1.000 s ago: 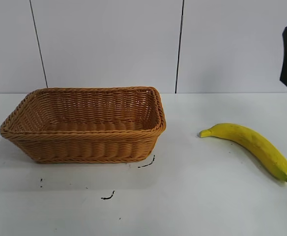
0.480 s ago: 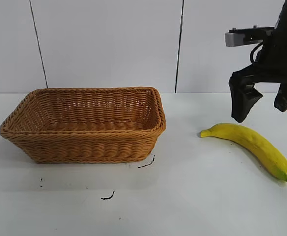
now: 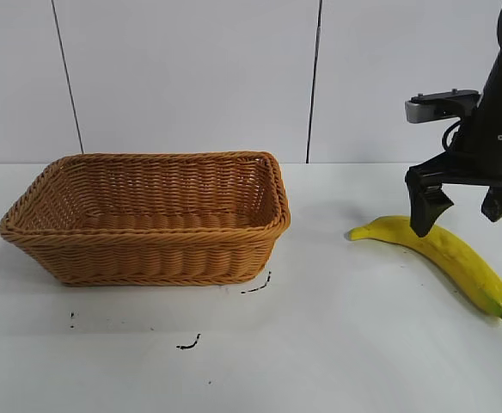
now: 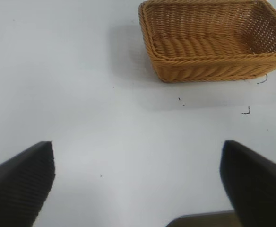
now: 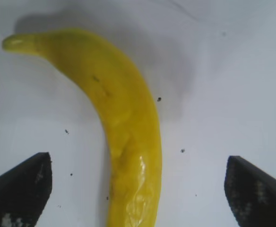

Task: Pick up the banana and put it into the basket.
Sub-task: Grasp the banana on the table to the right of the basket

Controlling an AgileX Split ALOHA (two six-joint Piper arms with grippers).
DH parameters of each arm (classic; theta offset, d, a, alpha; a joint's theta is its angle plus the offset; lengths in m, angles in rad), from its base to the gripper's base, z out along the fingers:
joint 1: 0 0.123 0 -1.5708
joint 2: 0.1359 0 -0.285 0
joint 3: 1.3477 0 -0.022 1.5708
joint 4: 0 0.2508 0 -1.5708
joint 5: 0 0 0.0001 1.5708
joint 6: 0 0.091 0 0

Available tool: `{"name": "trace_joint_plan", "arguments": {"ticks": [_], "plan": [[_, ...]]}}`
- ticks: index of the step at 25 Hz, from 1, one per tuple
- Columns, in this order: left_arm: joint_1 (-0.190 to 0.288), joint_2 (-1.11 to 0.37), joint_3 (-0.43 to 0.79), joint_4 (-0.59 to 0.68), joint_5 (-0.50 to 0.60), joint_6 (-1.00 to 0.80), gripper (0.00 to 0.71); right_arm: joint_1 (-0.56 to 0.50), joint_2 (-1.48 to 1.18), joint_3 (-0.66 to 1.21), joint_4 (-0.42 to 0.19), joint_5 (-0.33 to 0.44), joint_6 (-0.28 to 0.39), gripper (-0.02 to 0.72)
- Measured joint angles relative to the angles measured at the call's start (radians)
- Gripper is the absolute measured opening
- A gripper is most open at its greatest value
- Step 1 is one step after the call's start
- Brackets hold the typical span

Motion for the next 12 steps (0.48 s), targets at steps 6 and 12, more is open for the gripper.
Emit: {"name": "trace_joint_plan", "arguments": {"ticks": [6,12], "plan": [[0.000,0.000,0.000,0.000,0.000,0.000,0.690,0.001,0.078,0.000,0.026,-0.043,0.001,0.692],[0.000,0.000,0.000,0.000,0.000,0.000,0.690,0.001,0.111,0.000,0.026,-0.051,0.001,0.678]]}}
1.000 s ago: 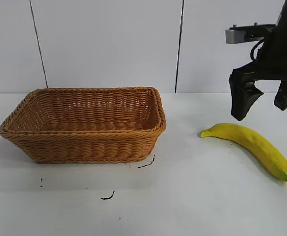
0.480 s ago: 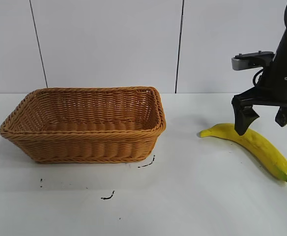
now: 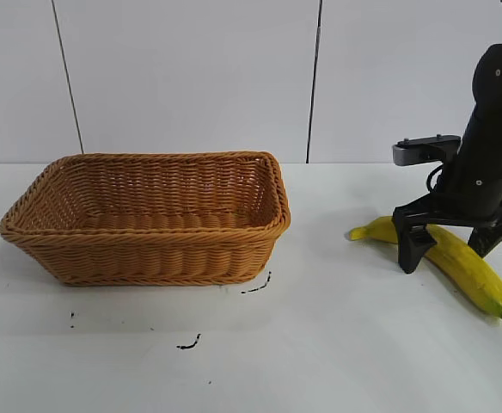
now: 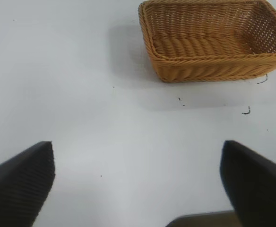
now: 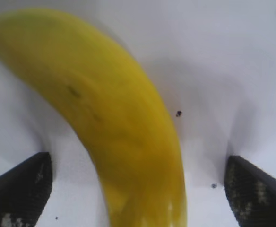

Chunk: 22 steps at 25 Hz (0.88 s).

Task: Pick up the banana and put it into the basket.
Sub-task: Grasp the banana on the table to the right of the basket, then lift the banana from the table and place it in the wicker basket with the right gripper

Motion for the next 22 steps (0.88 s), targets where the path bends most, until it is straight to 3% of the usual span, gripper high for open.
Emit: {"name": "trace_joint_plan", "arguments": {"ticks": [2,5,14,22], "plan": [[0.000,0.000,0.000,0.000,0.000,0.000,0.690,0.000,0.000,0.000,0.000,0.000,0.000,0.582],[0.000,0.000,0.000,0.000,0.000,0.000,0.690,0.000,0.000,-0.002,0.000,0.011,0.003,0.285],[0.000,0.000,0.000,0.000,0.000,0.000,0.690,0.000,-0.056,-0.099,-0.012,0.154,0.006,0.298],[0.000,0.000,0.000,0.000,0.000,0.000,0.690,0.000,-0.140,-0.328,0.015,0.486,0.022,0.298]]}}
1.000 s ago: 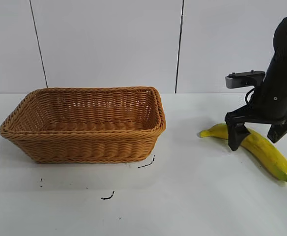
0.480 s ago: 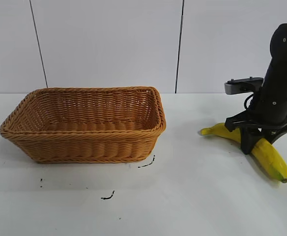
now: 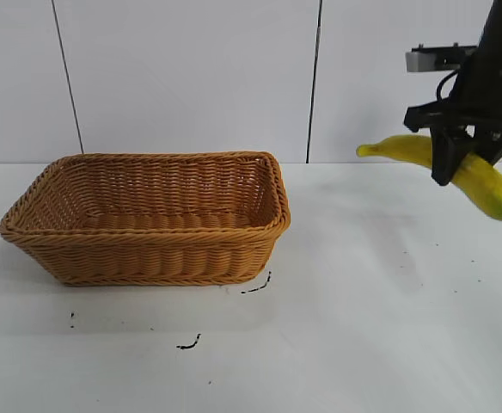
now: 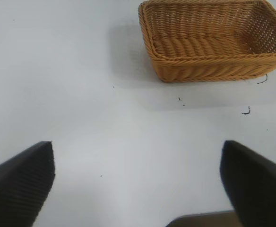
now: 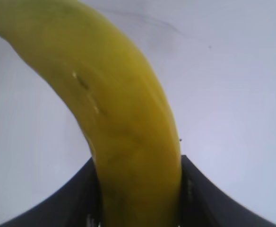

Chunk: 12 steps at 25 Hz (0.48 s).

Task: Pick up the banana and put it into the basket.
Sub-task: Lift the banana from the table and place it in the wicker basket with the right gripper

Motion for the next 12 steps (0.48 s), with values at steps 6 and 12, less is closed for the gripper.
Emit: {"name": "trace_joint_plan", "arguments": {"ticks": [6,12], "plan": [[0.000,0.000,0.000,0.000,0.000,0.000,0.690,0.004,0.000,-0.147,0.001,0.099,0.000,0.298],[0.000,0.000,0.000,0.000,0.000,0.000,0.690,0.087,0.000,-0.245,-0.020,0.103,0.005,0.298]]}}
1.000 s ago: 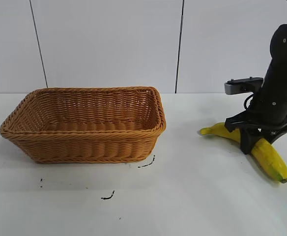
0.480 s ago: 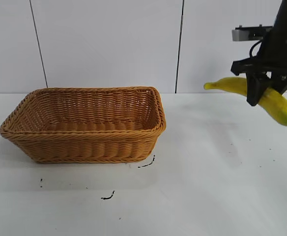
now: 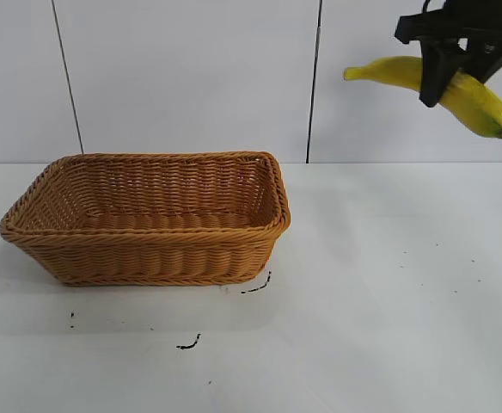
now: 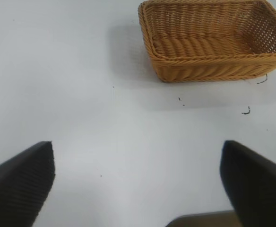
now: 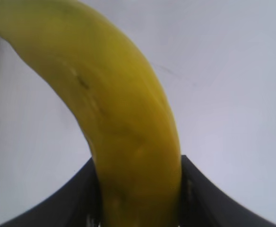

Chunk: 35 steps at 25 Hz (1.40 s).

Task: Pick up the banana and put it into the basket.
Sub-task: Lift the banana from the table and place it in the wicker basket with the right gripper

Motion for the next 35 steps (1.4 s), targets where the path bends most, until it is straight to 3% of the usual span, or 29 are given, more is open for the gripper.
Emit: {"name": "trace_joint_plan", "arguments": {"ticks": [15,25,35], "plan": [[0.000,0.000,0.000,0.000,0.000,0.000,0.690,0.375,0.205,-0.309,-0.021,-0.008,-0.074,0.298],[0.000,0.000,0.000,0.000,0.000,0.000,0.690,0.521,0.309,-0.330,-0.020,-0.269,-0.333,0.298],[0.000,0.000,0.000,0.000,0.000,0.000,0.690,0.518,0.442,-0.328,-0.062,-0.412,-0.350,0.298]]}}
